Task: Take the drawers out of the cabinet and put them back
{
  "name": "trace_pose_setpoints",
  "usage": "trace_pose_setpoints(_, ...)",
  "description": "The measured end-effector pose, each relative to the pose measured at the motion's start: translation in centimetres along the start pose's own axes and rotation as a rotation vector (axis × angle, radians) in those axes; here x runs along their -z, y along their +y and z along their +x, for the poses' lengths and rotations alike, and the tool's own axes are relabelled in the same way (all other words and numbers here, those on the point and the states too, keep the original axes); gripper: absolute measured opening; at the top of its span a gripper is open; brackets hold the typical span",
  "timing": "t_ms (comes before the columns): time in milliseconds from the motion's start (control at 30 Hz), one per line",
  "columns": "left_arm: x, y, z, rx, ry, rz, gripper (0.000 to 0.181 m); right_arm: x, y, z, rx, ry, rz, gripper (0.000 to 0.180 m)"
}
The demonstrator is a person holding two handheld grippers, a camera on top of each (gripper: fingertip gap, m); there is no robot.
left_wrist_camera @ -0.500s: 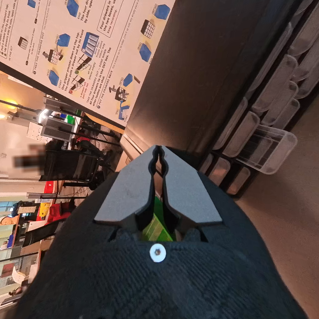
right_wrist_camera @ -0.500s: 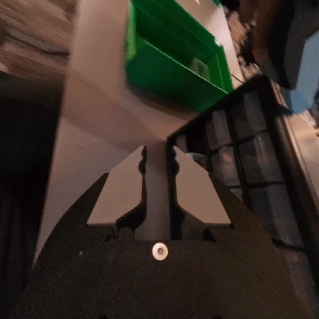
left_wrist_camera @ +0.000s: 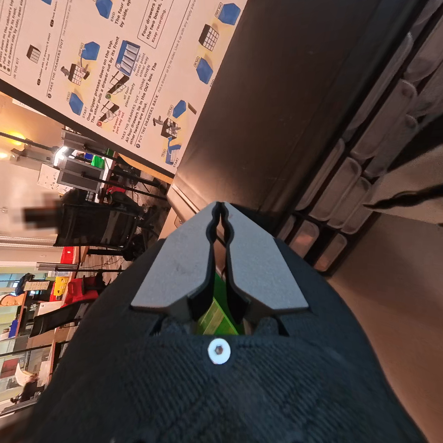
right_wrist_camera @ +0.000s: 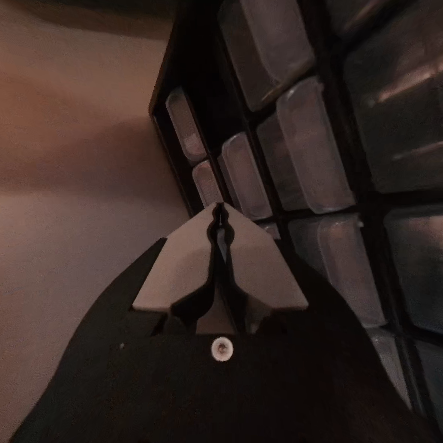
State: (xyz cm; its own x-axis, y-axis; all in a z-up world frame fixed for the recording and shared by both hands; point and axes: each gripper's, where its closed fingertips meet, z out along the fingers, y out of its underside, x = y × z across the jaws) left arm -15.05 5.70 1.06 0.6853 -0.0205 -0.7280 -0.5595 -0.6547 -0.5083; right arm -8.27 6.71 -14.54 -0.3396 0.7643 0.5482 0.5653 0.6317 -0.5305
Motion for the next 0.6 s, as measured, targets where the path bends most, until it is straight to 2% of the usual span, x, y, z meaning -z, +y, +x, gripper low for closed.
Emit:
trace_pose_setpoints(33, 0.0, 0.0, 0.0, 0.004, 0.0, 0.003, 0.0, 0.1, -0.2, -0.3, 0.036, 0.027, 0.014, 0.0)
trace_pose_setpoints(200, 0.1, 0.0, 0.0, -0.001, -0.006, 0.003, 0.0, 1.4, -1.2, -3.2, 0.025, -0.04, 0.128, 0.0)
trace_pose_setpoints(300, 1.4, -0.1, 0.8, -0.048, 0.063, 0.061, 0.0, 2.0, -1.5, -5.0, 0.012, -0.073, 0.247, 0.0)
trace_pose_setpoints(367, 3.0, 0.4, 0.8, 0.041, 0.129, 0.109, 0.013, 1.4, -0.4, -5.4, -0.011, -0.059, 0.284, 0.0)
trace_pose_setpoints(467, 5.7, 2.8, -1.0, 0.142, 0.165, 0.19, 0.035, 0.3, 1.7, -5.9, -0.029, -0.081, 0.203, 0.006)
trace_pose_setpoints(600, 5.9, 9.8, -4.2, 0.302, 0.192, 0.147, 0.067, 0.4, 0.7, -7.0, -0.058, -0.143, 0.251, 0.025)
